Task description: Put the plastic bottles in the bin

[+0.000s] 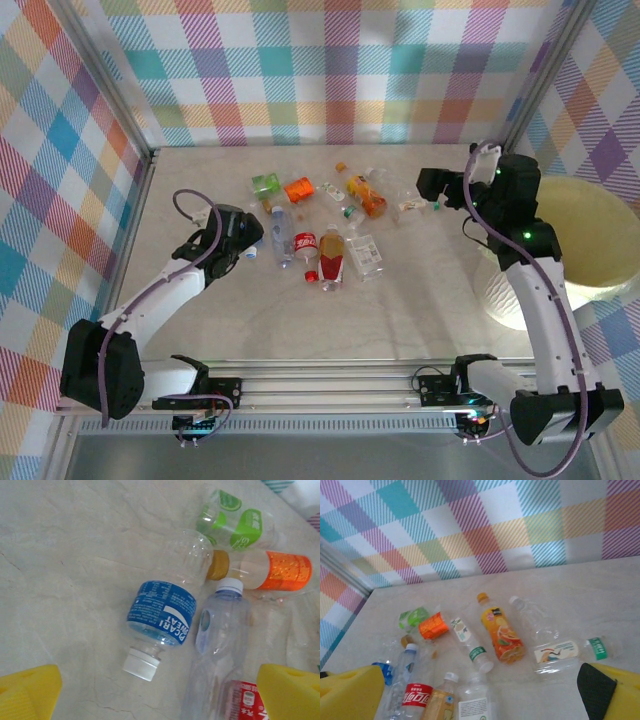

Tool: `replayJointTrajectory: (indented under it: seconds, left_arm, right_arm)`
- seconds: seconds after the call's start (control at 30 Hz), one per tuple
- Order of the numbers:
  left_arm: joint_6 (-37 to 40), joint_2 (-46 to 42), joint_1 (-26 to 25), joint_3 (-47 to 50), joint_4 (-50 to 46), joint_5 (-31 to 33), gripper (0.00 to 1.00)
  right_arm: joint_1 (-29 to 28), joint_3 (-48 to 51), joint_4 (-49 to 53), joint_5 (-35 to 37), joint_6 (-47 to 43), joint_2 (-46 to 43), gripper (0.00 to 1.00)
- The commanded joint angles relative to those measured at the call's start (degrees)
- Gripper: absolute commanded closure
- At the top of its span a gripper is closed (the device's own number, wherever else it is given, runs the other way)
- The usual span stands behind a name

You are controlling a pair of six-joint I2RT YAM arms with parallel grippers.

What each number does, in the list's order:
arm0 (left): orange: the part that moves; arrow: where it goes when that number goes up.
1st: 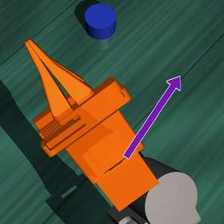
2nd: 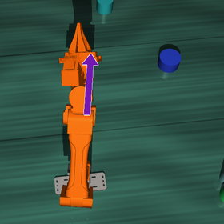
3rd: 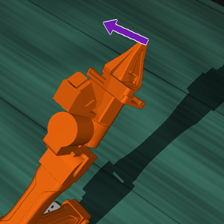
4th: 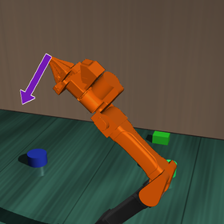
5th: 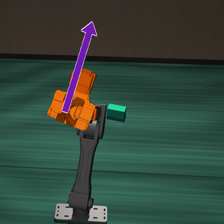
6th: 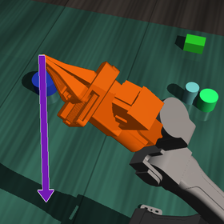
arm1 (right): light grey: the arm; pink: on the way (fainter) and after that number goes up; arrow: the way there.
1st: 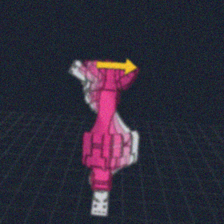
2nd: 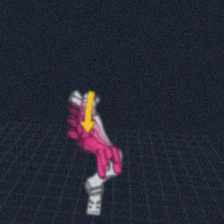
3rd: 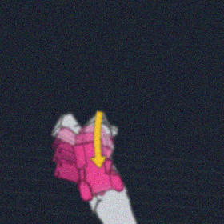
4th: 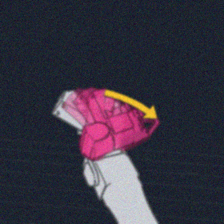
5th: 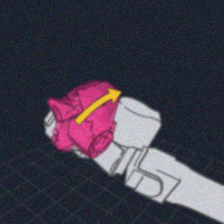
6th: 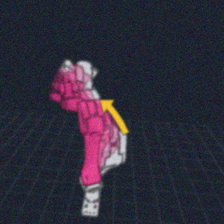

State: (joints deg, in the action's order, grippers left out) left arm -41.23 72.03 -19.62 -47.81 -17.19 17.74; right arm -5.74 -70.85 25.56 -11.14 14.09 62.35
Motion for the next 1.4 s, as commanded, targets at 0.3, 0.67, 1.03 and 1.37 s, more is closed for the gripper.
replayJointTrajectory:
  seconds: [0.3, 0.67, 1.03, 1.37]
  left_arm:
    - [16.34, 15.06, 3.36, -7.74, -4.63, -7.31, 0.00]
    - [24.28, 24.57, 4.73, -14.23, -6.63, -9.37, 0.05]
    - [29.00, 35.80, 6.96, -24.17, -8.78, -12.62, 0.13]
    - [29.11, 37.28, 7.05, -24.62, -6.86, -13.15, 0.40]
  right_arm:
    - [-6.10, 0.71, -5.66, -0.32, 0.19, 3.22, 0.00]
    - [-6.30, 2.31, -4.71, 2.42, -0.82, 1.27, 0.00]
    - [-6.35, 2.90, -4.56, 3.43, -0.81, 0.32, 0.00]
    - [-6.40, 3.96, -5.61, 2.37, -1.71, 0.07, 0.00]
